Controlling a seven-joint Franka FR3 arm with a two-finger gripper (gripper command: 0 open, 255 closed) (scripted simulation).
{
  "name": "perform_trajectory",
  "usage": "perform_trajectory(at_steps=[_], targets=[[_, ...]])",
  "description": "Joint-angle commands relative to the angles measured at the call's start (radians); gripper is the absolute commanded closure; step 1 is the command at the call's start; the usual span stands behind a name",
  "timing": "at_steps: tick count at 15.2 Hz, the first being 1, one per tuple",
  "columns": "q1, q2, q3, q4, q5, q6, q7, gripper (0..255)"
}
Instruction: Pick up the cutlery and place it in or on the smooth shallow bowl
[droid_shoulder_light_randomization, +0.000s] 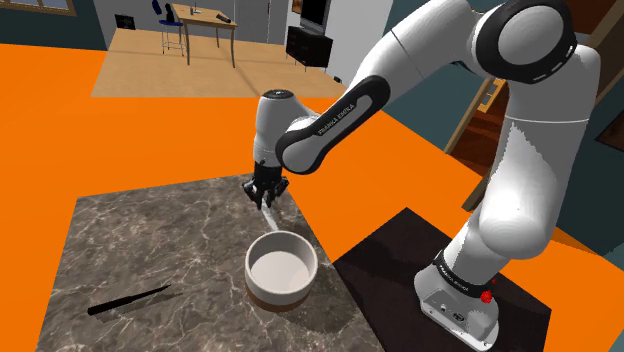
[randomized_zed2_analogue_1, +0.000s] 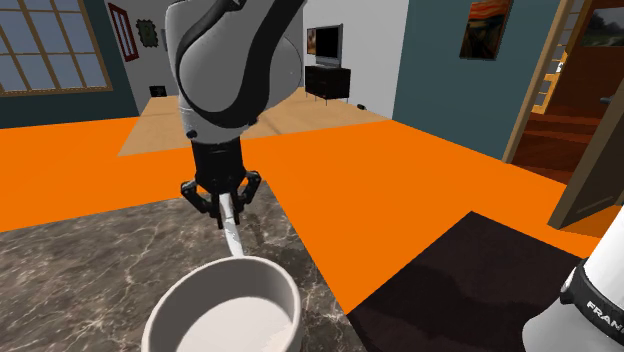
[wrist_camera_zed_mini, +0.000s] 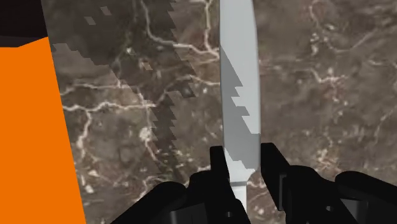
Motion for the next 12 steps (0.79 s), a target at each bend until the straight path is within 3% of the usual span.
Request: perform_trajectory(at_steps=[1, 12], targets=[[-0.008, -0.023, 0.009, -0.002, 0.015, -0.020, -0.011, 255], [-0.035, -0.138, 0.045, 0.018, 0.094, -0.145, -0.064, 255]])
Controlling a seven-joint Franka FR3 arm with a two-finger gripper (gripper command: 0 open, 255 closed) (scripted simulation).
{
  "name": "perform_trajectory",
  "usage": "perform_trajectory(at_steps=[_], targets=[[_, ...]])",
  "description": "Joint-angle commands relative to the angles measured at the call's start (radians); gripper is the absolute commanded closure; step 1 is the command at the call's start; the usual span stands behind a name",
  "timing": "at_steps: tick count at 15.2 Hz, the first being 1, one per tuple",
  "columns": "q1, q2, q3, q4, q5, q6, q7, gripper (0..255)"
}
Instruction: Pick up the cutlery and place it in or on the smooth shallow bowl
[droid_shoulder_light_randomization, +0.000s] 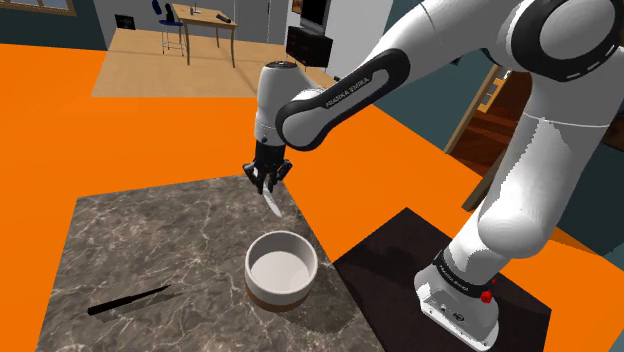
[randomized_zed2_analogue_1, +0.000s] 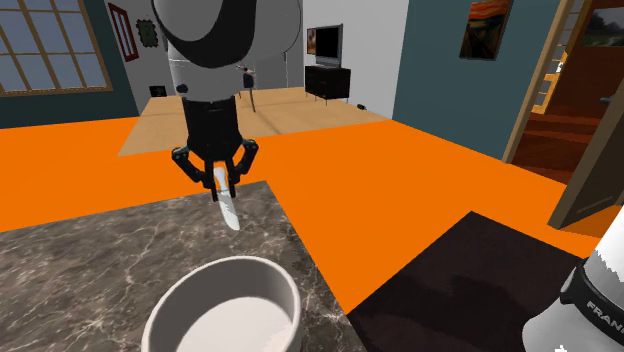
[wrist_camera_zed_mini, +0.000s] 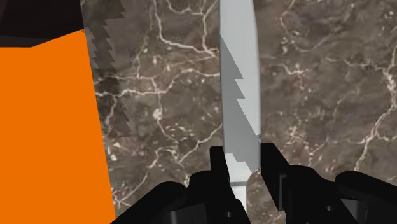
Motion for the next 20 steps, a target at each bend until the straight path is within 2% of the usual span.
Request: perform_trajectory(at_steps=[1, 9, 20], targets=[[-0.004, -0.021, 0.005, 0.007, 0.014, -0.026, -0.010, 255], [-0.014, -0.086, 0.016, 0.037, 0.057, -0.114, -0.038, 255], [0.096, -0.348, 0.130, -0.222, 0.217, -0.085, 0.081, 255]])
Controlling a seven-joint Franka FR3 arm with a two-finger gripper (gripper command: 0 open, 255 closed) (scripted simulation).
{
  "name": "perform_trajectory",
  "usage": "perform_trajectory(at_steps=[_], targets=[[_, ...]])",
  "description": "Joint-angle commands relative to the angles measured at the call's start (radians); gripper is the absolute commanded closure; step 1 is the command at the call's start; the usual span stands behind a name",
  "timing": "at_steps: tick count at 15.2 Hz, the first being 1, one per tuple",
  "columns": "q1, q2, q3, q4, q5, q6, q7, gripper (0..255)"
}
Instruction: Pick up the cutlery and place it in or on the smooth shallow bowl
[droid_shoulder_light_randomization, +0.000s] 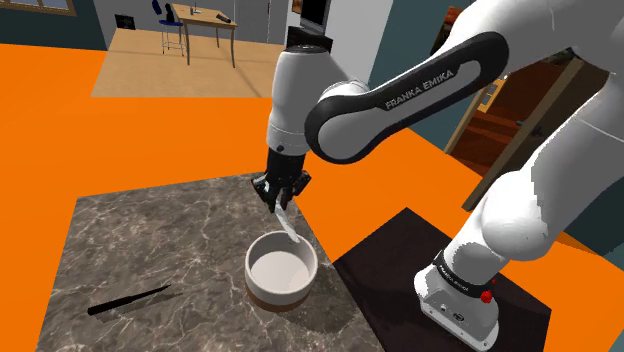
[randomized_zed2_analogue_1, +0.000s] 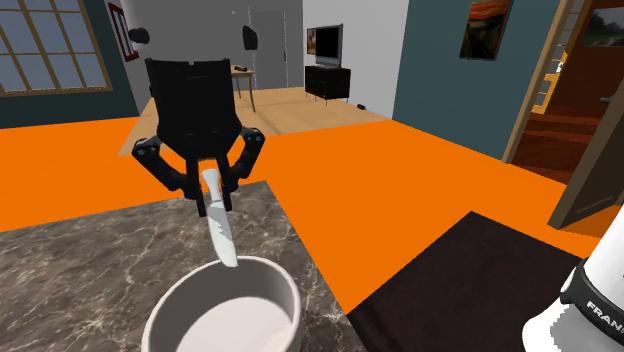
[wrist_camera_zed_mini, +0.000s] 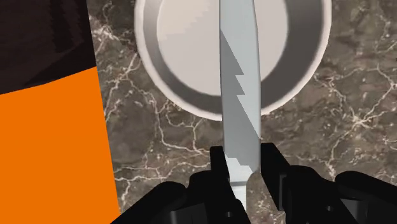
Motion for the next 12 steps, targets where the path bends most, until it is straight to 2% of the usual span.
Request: perform_trajectory(at_steps=[1, 6, 12], targets=[[0.026, -0.042, 0.022, -0.035, 0.032, -0.001, 0.027, 255], [0.102, -0.139, 0.080, -0.101, 0.111, -0.016, 0.101, 255], [0.090, -0.072, 0.102, -0.135, 0.076, 0.080, 0.129, 255]])
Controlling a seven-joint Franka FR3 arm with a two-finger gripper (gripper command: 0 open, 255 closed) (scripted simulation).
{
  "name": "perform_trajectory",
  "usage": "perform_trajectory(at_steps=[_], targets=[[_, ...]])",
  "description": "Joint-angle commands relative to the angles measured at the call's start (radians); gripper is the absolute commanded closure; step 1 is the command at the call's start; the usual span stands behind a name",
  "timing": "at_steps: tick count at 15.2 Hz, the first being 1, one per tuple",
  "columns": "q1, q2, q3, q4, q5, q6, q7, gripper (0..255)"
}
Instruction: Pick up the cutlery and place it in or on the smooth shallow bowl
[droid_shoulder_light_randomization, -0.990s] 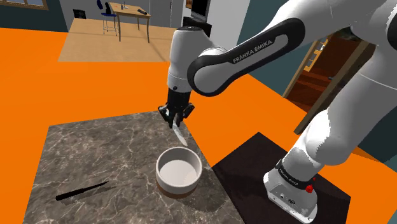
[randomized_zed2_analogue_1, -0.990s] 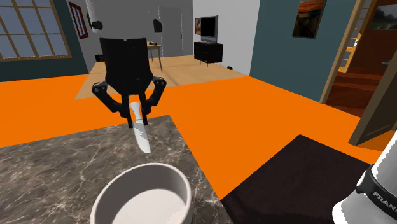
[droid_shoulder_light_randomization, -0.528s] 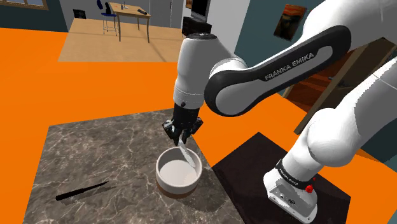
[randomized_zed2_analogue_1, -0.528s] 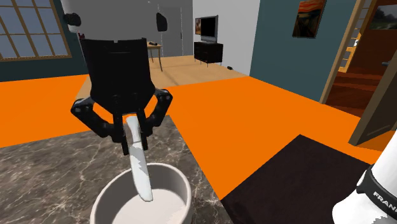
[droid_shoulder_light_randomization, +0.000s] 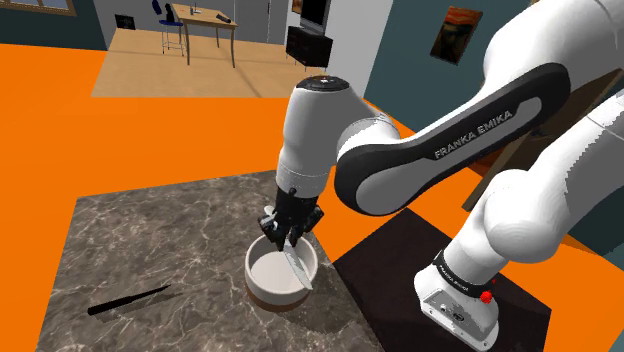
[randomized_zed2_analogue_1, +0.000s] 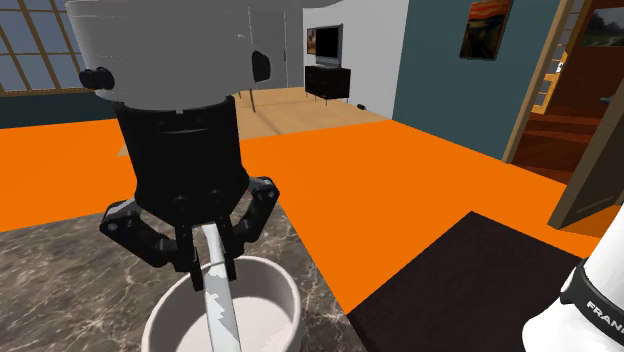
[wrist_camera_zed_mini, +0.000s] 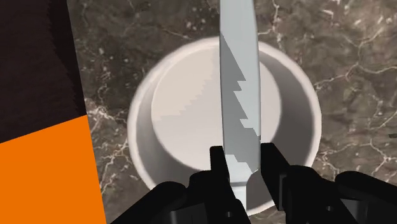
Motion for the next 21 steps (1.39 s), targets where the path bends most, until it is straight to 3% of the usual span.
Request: perform_trajectory(at_steps=[1, 10, 18, 19, 21], targets=[[-0.005, 0.023, 0.007, -0.011, -0.013, 0.031, 0.010, 255], [-0.029, 0.154, 0.029, -0.045, -0.125, 0.176, 0.093, 255], [-0.028, 0.154, 0.028, -0.045, -0.125, 0.176, 0.093, 255], [-0.028, 0.154, 0.028, -0.045, -0.125, 0.176, 0.093, 0], [-0.028, 0.154, 0.028, -0.045, -0.125, 0.176, 0.093, 0]])
